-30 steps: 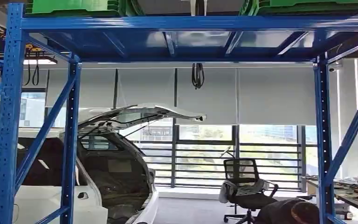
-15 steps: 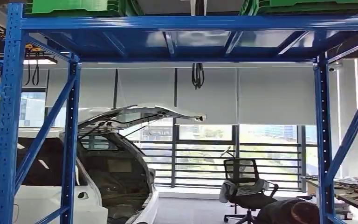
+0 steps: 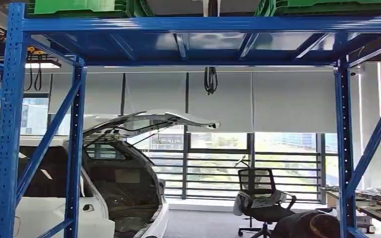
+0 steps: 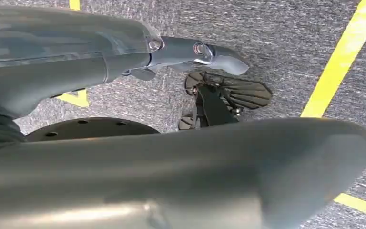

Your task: Take the parts from the cabinet and place them on the table.

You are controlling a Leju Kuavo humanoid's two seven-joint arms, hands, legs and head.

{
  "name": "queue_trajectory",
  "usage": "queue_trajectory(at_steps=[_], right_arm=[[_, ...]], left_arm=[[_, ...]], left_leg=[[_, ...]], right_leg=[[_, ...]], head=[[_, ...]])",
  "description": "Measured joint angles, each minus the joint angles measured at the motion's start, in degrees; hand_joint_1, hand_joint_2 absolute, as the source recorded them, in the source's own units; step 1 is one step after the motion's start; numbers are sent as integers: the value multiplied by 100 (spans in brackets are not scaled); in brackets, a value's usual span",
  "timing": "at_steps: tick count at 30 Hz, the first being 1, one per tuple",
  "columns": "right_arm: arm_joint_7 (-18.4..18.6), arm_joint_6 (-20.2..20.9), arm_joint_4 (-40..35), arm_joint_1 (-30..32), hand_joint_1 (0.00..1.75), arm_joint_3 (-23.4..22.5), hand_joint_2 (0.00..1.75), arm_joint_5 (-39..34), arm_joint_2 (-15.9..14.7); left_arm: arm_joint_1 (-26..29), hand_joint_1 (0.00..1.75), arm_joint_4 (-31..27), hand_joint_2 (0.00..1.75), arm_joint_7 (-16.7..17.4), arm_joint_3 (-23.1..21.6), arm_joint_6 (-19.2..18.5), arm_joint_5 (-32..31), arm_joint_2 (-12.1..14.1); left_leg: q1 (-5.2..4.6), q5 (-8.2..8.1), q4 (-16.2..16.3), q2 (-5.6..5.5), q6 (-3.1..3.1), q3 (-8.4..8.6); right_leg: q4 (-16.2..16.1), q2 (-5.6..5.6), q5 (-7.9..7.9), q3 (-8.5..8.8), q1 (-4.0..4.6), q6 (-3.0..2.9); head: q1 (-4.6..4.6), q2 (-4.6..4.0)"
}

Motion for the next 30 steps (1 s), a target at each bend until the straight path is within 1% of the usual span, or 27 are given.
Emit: queue_trajectory(at_steps=[9,14,17,18,19,20,21,22,23,24,25,26,28,29,30], right_arm=[[-4,2,4,8,0,-9,0,-13,-33],[-4,2,22,16,0,-9,0,-15,-33],[-7,2,24,18,0,-9,0,-15,-33],[-7,2,24,15,0,-9,0,-15,-33],[-7,2,20,21,0,-13,0,-15,-35],[-9,2,20,20,0,-18,0,-15,-35],[-9,2,20,9,0,-22,0,-15,-39],[-9,2,24,15,0,-33,0,-15,-39],[-9,2,26,32,0,-33,0,-15,-39],[-9,2,33,44,0,-35,0,-15,-39],[-9,2,41,46,0,-35,0,-17,-39],[-9,2,42,46,0,-39,0,-17,-39],[-9,2,42,40,0,-44,0,-22,-39],[-9,2,46,38,0,-48,0,-30,-39],[-7,4,55,29,0,-48,0,-42,-39]], left_arm=[[0,0,0,0,0,0,0,-44,0],[0,0,0,0,0,0,0,-50,0],[0,0,0,0,0,0,0,-52,2],[-2,0,0,0,0,-2,0,-52,2],[-4,0,0,0,0,-4,0,-52,0],[-7,0,0,0,0,-4,0,-52,0],[-8,0,0,0,-2,-4,0,-52,2],[-1,0,0,0,-2,-4,0,-55,0],[6,0,0,0,0,-4,0,-57,2],[12,0,0,0,-2,-4,-2,-61,2],[16,0,0,0,-2,-4,-2,-63,2],[18,0,0,0,-2,-6,-2,-70,0],[20,0,0,0,-2,-9,-4,-88,0],[22,0,0,0,-2,-11,-4,-96,2],[10,0,0,0,-4,-11,-4,-96,2]], left_leg=[[-16,-2,10,0,2,-1],[-43,-8,30,0,16,-9],[-63,-12,43,0,51,-18],[-62,-3,23,1,76,-18],[-1,41,-44,12,129,13],[7,50,-67,19,143,26],[16,55,-67,26,156,22],[16,54,-67,29,156,21],[16,50,-65,31,158,19],[18,47,-64,31,155,19],[25,38,-62,28,143,25],[35,23,-57,22,129,38],[67,-31,-53,-3,64,107],[66,-69,-54,-5,16,122],[36,-89,-21,-15,-21,107]], right_leg=[[-4,-1,4,-1,-12,6],[-4,-3,14,-2,-37,25],[-22,-3,28,-1,-55,60],[-37,-2,33,4,-53,80],[-17,-4,-7,6,-55,104],[91,-23,-84,-36,-51,113],[425,-22,-287,-200,-49,117],[910,-24,-518,-440,-56,131],[1425,-24,-705,-702,-56,142],[1785,-25,-765,-903,-58,153],[1839,-25,-683,-975,-61,163],[1632,-25,-479,-914,-64,167],[609,-25,149,-495,-76,175],[219,-15,272,-330,-86,172],[137,6,217,-292,-44,132]], head=[[0,0],[0,0],[0,0],[0,0],[0,0],[0,0],[0,0],[0,0],[0,0],[0,0],[0,0],[0,0],[0,0],[0,0],[-2,0]])
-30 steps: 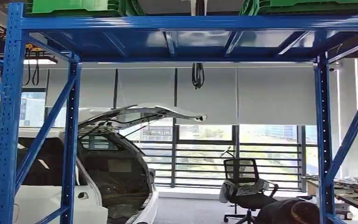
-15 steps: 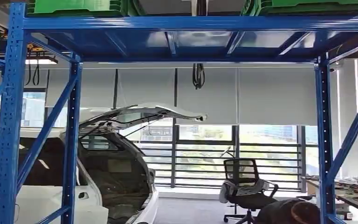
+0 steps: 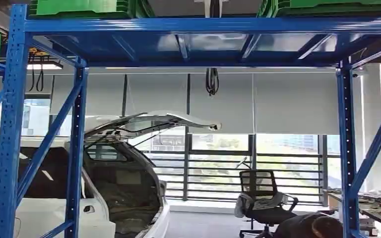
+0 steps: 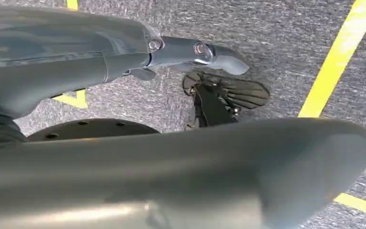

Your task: Take the parts from the cabinet and place them on the table.

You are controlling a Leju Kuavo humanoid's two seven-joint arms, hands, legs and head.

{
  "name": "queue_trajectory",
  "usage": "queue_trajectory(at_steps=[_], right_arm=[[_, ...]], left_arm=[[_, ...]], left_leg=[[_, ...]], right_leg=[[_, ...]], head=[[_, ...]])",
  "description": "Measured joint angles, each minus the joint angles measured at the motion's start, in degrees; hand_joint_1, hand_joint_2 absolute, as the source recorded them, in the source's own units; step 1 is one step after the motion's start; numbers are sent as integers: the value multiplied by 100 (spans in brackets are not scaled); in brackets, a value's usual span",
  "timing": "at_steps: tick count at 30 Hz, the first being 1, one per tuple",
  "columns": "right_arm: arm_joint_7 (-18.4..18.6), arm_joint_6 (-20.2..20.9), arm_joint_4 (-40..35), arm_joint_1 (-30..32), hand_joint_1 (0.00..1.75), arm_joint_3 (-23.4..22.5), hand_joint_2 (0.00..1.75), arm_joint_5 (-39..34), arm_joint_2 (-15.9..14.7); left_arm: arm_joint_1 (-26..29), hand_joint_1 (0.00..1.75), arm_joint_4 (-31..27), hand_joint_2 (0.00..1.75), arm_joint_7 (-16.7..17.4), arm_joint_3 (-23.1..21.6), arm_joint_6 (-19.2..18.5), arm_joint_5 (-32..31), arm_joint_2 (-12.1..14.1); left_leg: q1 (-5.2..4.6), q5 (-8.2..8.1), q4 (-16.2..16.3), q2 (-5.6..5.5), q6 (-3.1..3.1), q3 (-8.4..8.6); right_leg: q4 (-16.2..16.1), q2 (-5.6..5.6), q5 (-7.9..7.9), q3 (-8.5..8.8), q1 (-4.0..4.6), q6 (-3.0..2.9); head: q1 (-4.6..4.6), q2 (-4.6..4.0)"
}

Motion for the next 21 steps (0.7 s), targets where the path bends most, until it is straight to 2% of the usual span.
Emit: queue_trajectory(at_steps=[1,4,5,6,8,9,10,11,14,15,16,18,20,21], right_arm=[[0,0,2,-8,0,-7,0,-11,-2],[-2,0,4,-15,0,-18,0,-35,-2],[-4,0,2,-27,0,-22,0,-37,-2],[-4,0,2,-36,0,-26,0,-41,-2],[-4,9,4,-28,0,-35,0,-44,-2],[-4,11,9,-29,0,-35,0,-44,-2],[-4,13,15,-27,0,-37,0,-41,-2],[-4,13,20,-29,0,-37,0,-44,-2],[-4,13,20,-36,0,-39,0,-44,-2],[-2,15,31,-48,0,-37,0,-46,0],[4,22,37,-59,0,-37,0,-46,0],[2,26,39,-65,0,-37,0,-52,2],[2,26,44,-89,0,-44,0,-54,2],[0,26,48,-111,0,-42,0,-52,2]], left_arm=[[0,0,0,0,-4,0,0,0,0],[6,0,0,0,-6,-2,0,-4,0],[0,0,0,0,-9,-7,0,-4,0],[-15,0,0,0,-13,-9,0,-4,0],[-19,0,0,0,-13,-11,0,-4,0],[-6,0,0,0,-11,-11,0,-7,0],[9,0,0,0,-11,-11,0,-7,0],[19,0,0,0,-11,-11,0,-7,0],[15,0,0,0,-13,-13,0,-7,2],[15,0,0,0,-11,-13,0,-7,4],[5,0,0,0,-13,-13,-2,-7,4],[5,0,0,0,-11,-17,2,-7,4],[19,0,0,0,-13,-22,2,-7,11],[10,0,0,0,-15,-30,2,-7,11]], left_leg=[[3,7,-4,-1,-34,-27],[22,-32,-35,-8,-121,4],[22,-110,61,56,-141,-20],[24,-255,365,108,-155,-181],[26,-627,1329,129,-171,-708],[26,-708,1719,130,-172,-949],[25,-652,1872,133,-167,-1084],[22,-449,1728,135,-153,-1072],[10,445,418,168,-54,-621],[-41,372,406,196,-26,-586],[-46,312,283,192,-5,-530],[-71,246,249,174,27,-550],[-14,250,158,159,68,-476],[-9,236,140,157,91,-444]], right_leg=[[-2,-3,-50,-13,3,-92],[-14,-5,-77,-8,3,-203],[-30,-26,-83,21,-10,-243],[-32,-47,-109,36,-9,-285],[-31,-89,-144,71,14,-335],[-30,-95,-164,89,23,-347],[-30,-94,-189,123,31,-348],[-30,-93,-222,167,36,-347],[-33,-92,-353,331,43,-298],[-21,-88,-379,336,72,-260],[-7,-74,-384,308,64,-228],[-47,-96,-386,296,44,-172],[-24,-103,-461,330,26,-99],[183,-91,-548,236,32,-82]], head=[[4,2],[2,0],[4,0],[4,0],[4,0],[4,0],[4,0],[4,0],[4,0],[2,0],[4,2],[7,0],[9,0],[7,0]])
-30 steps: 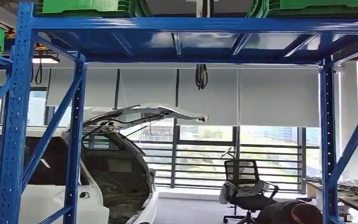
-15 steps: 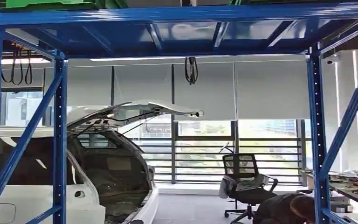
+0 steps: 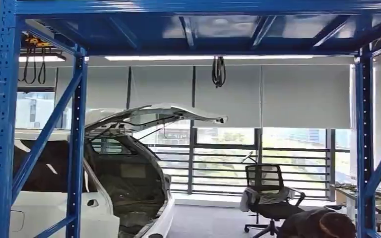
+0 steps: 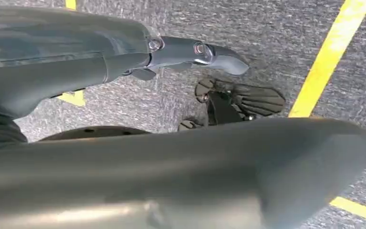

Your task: Take the parts from the cabinet and place them on the table.

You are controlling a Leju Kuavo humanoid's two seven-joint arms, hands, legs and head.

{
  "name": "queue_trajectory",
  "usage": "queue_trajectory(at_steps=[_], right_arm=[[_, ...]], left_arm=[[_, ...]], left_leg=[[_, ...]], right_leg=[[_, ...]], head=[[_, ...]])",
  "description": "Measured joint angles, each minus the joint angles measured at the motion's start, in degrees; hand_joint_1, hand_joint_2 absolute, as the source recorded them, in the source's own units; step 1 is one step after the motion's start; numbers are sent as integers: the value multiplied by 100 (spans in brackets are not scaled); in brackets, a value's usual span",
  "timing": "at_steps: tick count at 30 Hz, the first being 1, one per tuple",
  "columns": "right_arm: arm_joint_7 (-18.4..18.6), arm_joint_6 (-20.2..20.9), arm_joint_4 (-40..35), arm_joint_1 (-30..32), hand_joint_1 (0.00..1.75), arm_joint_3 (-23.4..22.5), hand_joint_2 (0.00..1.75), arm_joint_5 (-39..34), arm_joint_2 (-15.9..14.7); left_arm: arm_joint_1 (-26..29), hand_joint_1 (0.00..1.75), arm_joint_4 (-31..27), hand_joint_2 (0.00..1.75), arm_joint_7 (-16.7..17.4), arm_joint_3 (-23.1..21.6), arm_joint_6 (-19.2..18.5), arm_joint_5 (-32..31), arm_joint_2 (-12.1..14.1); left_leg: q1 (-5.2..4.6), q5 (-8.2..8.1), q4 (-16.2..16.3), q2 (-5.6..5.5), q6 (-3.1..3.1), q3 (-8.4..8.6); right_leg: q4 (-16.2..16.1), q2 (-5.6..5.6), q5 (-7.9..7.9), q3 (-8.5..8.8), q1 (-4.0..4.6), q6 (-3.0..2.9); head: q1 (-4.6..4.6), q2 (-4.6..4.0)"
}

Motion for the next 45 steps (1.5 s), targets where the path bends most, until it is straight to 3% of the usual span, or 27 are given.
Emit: queue_trajectory(at_steps=[3,4,6,8,10,11,13,14,15,16,18,19,20,21,23,25,29,30,33,34,35,36,38,39,40,44,45], right_arm=[[0,0,20,-9,0,-2,0,-2,0],[0,0,31,-9,0,-2,0,0,0],[-4,9,37,-13,0,-2,0,-18,0],[-123,44,35,-15,0,-2,0,-99,-4],[-490,59,22,-13,0,-18,0,-232,-79],[-627,74,11,-23,0,-48,175,-286,-129],[-829,118,-26,1,0,-140,175,-365,-138],[-872,136,-53,10,0,-177,0,-383,-138],[-920,183,-87,10,0,-229,0,-450,-138],[-951,230,-94,1,0,-256,0,-496,-133],[-994,277,-96,36,0,-280,0,-542,-114],[-1008,284,-96,55,0,-295,0,-546,-96],[-1012,289,-96,71,0,-308,0,-551,-79],[-1016,291,-96,79,0,-315,0,-551,-63],[-1021,295,-105,79,0,-334,0,-553,-33],[-1038,282,-116,67,0,-343,0,-540,2],[-1047,275,-157,92,0,-372,0,-527,37],[-1058,275,-177,81,0,-383,0,-529,44],[-1062,278,-177,66,0,-387,0,-527,63],[-1062,278,-173,76,0,-387,0,-527,70],[-1062,278,-170,78,0,-391,0,-523,74],[-1064,278,-170,76,0,-393,0,-520,77],[-1075,278,-170,71,0,-400,0,-511,81],[-1082,278,-171,60,0,-409,0,-511,85],[-1082,280,-164,52,0,-417,0,-514,92],[-1084,282,-175,23,0,-459,0,-507,109],[-1086,282,-184,33,0,-470,0,-500,118]], left_arm=[[-13,0,0,0,0,-18,-2,0,0],[-15,0,0,0,-2,-20,-2,0,0],[6,0,0,0,-2,-22,-2,-4,0],[-1,0,0,0,-2,-29,-7,-31,0],[-15,0,4,0,-11,-53,-13,-101,2],[-20,0,4,0,-11,-61,-15,-129,4],[-16,0,7,0,-11,-77,-31,-164,2],[-20,0,7,0,-11,-88,-39,-188,9],[-25,0,7,0,-15,-112,-44,-190,9],[-35,0,7,0,-15,-125,-44,-190,9],[-27,0,7,0,-13,-142,-46,-195,9],[-10,0,7,0,-11,-151,-44,-197,11],[4,0,7,0,-9,-155,-44,-197,11],[10,0,7,0,-9,-155,-44,-197,13],[9,0,7,0,-9,-157,-44,-199,17],[18,0,11,0,-9,-162,-44,-201,17],[1,0,11,0,-9,-192,-42,-227,17],[-6,0,11,0,-17,-203,-42,-240,22],[-3,0,11,0,-17,-210,-44,-251,22],[3,0,11,0,-17,-210,-44,-251,22],[6,0,11,0,-17,-210,-44,-256,22],[5,0,11,0,-17,-212,-42,-258,22],[0,0,11,0,-22,-219,-44,-262,22],[7,0,11,0,-24,-225,-44,-269,22],[2,0,15,0,-26,-227,-44,-271,20],[-13,0,17,0,-37,-256,-44,-295,24],[-23,0,17,0,-46,-269,-44,-297,28]], left_leg=[[-9,-68,-2,-2,66,69],[-16,-95,-1,-5,71,104],[-25,-169,-1,-23,68,215],[-32,-260,-3,-45,45,358],[-36,-311,-10,-70,-25,385],[-30,-325,-11,-65,-49,369],[-25,-324,-67,-54,-109,401],[-26,-387,-66,-49,-125,435],[-39,-461,66,-34,-152,385],[-27,-630,417,-28,-175,198],[2,-944,1314,-24,-228,-326],[10,-965,1621,-20,-249,-533],[20,-848,1636,-17,-265,-592],[34,-595,1393,-17,-277,-527],[60,37,475,-23,-284,-173],[56,38,125,-113,-248,-5],[57,-66,29,-58,-76,70],[58,-82,8,-39,-42,116],[32,-157,6,42,46,199],[18,-189,7,68,51,230],[4,-221,7,92,55,272],[-10,-264,6,110,55,329],[-35,-360,4,149,35,469],[-31,-408,-11,170,20,516],[-73,-430,-8,196,-11,538],[-73,-479,-107,372,-118,609],[-56,-529,-73,286,-141,626]], right_leg=[[1318,2,-447,-777,-4,39],[1558,2,-421,-975,-4,43],[1189,3,36,-936,-1,30],[207,15,692,-590,19,-45],[-7,29,634,-468,78,-131],[-68,30,560,-448,92,-165],[-94,39,547,-436,92,-208],[-196,21,569,-361,13,-232],[-245,14,565,-306,17,-244],[-256,12,546,-280,11,-270],[-254,15,500,-249,12,-287],[-253,30,477,-227,11,-283],[-252,57,449,-186,4,-273],[-251,88,413,-133,-5,-251],[-241,156,328,-4,-30,-201],[-202,231,255,10,-6,-117],[-266,277,214,31,-45,16],[-128,179,155,12,-41,32],[1143,98,-334,-695,-38,53],[1539,95,-393,-958,-38,51],[1619,92,-310,-1072,-37,45],[1430,84,-79,-1045,-31,23],[512,17,564,-715,19,-71],[123,-153,726,-568,85,-161],[112,-307,670,-548,159,-217],[-120,-107,581,-481,153,-287],[-184,-81,600,-406,101,-293]], head=[[0,0],[-2,0],[0,0],[0,0],[0,0],[0,2],[-2,0],[0,0],[0,2],[0,0],[0,0],[0,0],[0,0],[0,0],[0,0],[2,0],[-4,2],[-4,2],[-7,0],[-7,0],[-7,0],[-7,0],[-7,0],[-5,0],[-7,0],[-9,4],[-13,4]])
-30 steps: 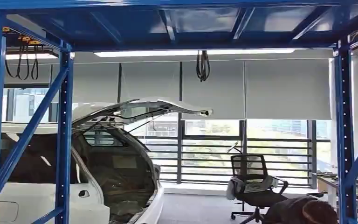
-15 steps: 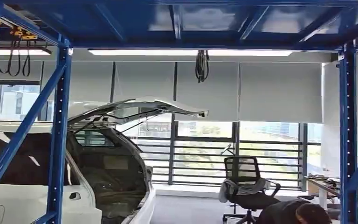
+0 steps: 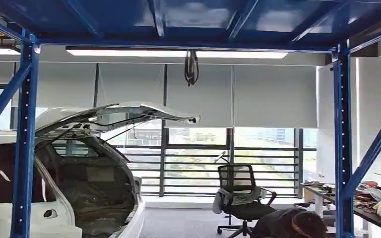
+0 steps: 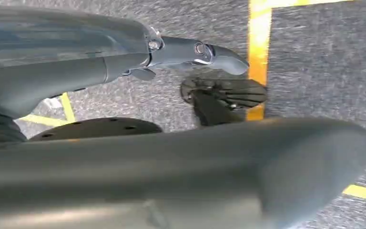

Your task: Take the parts from the cabinet and place them on the table.

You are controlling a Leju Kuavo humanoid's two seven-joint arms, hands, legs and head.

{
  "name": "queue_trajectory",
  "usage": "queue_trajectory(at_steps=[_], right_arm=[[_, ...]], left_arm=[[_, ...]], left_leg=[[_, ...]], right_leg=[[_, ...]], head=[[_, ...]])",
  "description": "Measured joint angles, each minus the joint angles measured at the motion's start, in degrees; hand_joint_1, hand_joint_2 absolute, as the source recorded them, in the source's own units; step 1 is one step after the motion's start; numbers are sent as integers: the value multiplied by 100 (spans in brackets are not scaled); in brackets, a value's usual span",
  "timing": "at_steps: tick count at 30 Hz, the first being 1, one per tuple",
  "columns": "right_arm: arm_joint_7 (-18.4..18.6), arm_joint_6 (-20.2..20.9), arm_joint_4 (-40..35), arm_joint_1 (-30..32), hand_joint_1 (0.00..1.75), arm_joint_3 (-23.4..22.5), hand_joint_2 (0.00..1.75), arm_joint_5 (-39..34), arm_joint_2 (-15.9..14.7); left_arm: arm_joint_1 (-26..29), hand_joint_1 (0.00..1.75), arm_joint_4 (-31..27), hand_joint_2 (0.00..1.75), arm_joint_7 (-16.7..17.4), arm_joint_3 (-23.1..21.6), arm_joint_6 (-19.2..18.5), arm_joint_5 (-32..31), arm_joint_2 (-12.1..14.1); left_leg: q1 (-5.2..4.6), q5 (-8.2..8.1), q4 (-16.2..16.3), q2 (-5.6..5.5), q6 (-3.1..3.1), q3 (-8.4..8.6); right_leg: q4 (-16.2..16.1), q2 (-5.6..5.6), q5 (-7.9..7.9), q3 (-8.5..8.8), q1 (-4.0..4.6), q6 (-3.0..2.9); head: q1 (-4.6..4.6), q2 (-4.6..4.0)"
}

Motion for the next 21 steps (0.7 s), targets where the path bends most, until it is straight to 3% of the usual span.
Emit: queue_trajectory(at_steps=[1,2,3,4,5,6,8,9,10,11,13,15,16,17,19,20,21], right_arm=[[-11,-4,-11,-24,0,-9,0,15,2],[-11,-11,-9,-43,0,-6,0,46,15],[-11,-35,-9,-30,0,-7,0,68,42],[-9,-50,-7,-17,0,-7,0,78,65],[-2,-52,-4,-9,0,-7,0,94,87],[7,-57,-2,-5,0,-4,0,111,103],[50,-81,-2,-6,0,0,0,166,138],[61,-92,-2,-5,0,2,0,186,160],[63,-100,2,-8,0,7,0,201,168],[79,-107,9,-15,0,15,0,212,173],[85,-114,9,-7,0,26,0,219,177],[96,-114,4,-9,0,37,0,221,181],[98,-116,2,-21,0,42,0,221,181],[114,-118,7,-22,0,42,0,219,181],[131,-118,26,10,0,46,0,219,181],[138,-118,37,26,0,50,0,221,182],[149,-114,50,30,0,55,0,219,184]], left_arm=[[-10,0,0,0,-2,-7,0,0,0],[-10,0,0,0,-2,-13,0,0,0],[-1,0,0,0,-2,-20,0,-4,4],[8,0,0,0,0,-22,0,-4,9],[24,0,0,0,2,-22,0,-4,11],[37,0,0,0,2,-26,2,-4,11],[38,0,0,0,2,-26,2,-4,18],[39,0,0,0,0,-26,2,-4,24],[42,0,7,0,0,-26,2,-4,24],[23,0,9,0,-2,-26,2,-4,24],[27,0,9,0,-4,-29,4,-7,28],[28,0,9,0,-6,-31,20,-4,35],[21,0,9,0,-11,-31,20,-4,37],[18,0,9,0,-11,-31,20,-4,37],[24,0,9,0,-11,-31,20,-4,37],[30,0,9,0,-11,-31,20,-4,39],[34,0,9,0,-11,-31,20,-4,42]], left_leg=[[11,-111,227,-102,-11,-103],[23,-284,625,-142,-28,-313],[35,-476,1144,-162,-48,-619],[44,-566,1564,-166,-66,-900],[52,-518,1741,-166,-76,-1071],[63,-307,1635,-166,-93,-1103],[89,303,900,-167,-115,-885],[108,645,361,-173,-122,-709],[80,559,323,-206,-118,-663],[76,476,150,-203,-40,-579],[43,459,169,-208,40,-596],[85,458,119,-208,111,-546],[88,439,105,-206,147,-514],[87,421,98,-203,174,-484],[82,375,99,-198,199,-442],[80,347,99,-199,200,-413],[77,314,99,-201,199,-367]], right_leg=[[-31,31,-15,38,-15,-25],[-33,43,-28,61,-24,-43],[-33,73,-55,87,-24,-60],[-31,113,-80,110,-25,-58],[-31,143,-110,147,-26,-54],[-31,171,-147,203,-32,-41],[-29,210,-236,339,-51,4],[-27,216,-301,422,-59,38],[-21,231,-338,444,-31,80],[4,250,-359,428,-30,124],[-52,245,-360,437,-51,171],[-16,213,-431,470,-66,234],[197,185,-533,381,-62,252],[604,180,-705,169,-68,270],[1523,176,-991,-380,-71,295],[1767,174,-984,-567,-71,296],[1738,170,-844,-629,-70,291]], head=[[4,-2],[4,-2],[4,-2],[4,-2],[4,-4],[4,-4],[4,-4],[4,-4],[2,-4],[2,-4],[4,-4],[6,-2],[4,-2],[2,-4],[2,-4],[2,-4],[2,-4]])
